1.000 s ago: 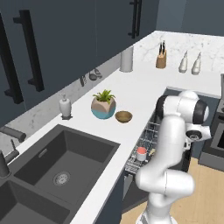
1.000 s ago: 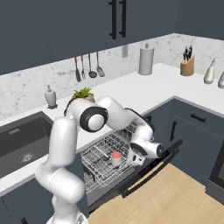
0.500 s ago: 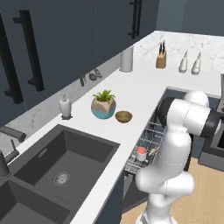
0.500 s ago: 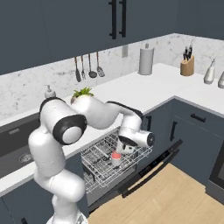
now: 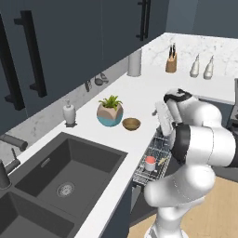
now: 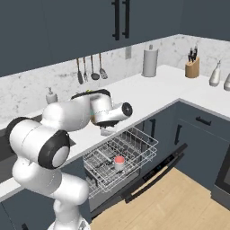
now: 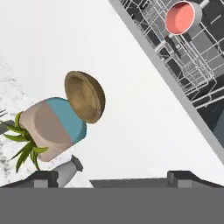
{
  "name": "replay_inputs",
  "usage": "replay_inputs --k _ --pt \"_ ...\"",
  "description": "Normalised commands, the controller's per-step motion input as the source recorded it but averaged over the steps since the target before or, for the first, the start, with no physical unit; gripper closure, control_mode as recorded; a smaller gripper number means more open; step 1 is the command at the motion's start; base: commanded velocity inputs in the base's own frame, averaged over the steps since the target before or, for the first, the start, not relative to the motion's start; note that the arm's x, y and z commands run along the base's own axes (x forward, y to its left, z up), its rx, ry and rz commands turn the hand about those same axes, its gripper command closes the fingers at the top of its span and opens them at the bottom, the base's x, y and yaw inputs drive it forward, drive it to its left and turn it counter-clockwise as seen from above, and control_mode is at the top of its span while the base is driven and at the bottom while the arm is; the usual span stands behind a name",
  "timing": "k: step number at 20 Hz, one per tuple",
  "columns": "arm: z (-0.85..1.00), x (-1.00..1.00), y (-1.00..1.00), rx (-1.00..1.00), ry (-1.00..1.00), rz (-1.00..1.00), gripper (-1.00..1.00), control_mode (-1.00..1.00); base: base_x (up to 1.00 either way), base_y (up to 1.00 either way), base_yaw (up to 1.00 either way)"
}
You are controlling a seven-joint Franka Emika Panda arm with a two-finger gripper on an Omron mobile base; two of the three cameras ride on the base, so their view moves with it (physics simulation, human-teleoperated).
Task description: Pick up the cup and bowl from the counter, place them in the dishwasher, and close the dishwasher door.
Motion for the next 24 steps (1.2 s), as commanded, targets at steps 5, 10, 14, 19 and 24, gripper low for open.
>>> replay_inputs --k 5,10,14,19,24 --pt "-0.14 0.54 0.59 -0.22 0.08 0.0 -1.0 -1.0 0.0 0.0 0.0" --pt "-0.41 0.4 0.31 -0.18 0.0 0.0 -1.0 -1.0 0.0 0.0 0.0" --pt "-0.23 0.32 0.02 -0.11 0.01 0.0 -1.0 -1.0 0.0 0.0 0.0" --pt "-0.07 0.19 -0.07 -0.04 0.09 0.0 -1.0 -1.0 0.0 0.0 0.0" --pt "-0.11 0.38 -0.15 -0.01 0.14 0.0 -1.0 -1.0 0.0 0.0 0.0"
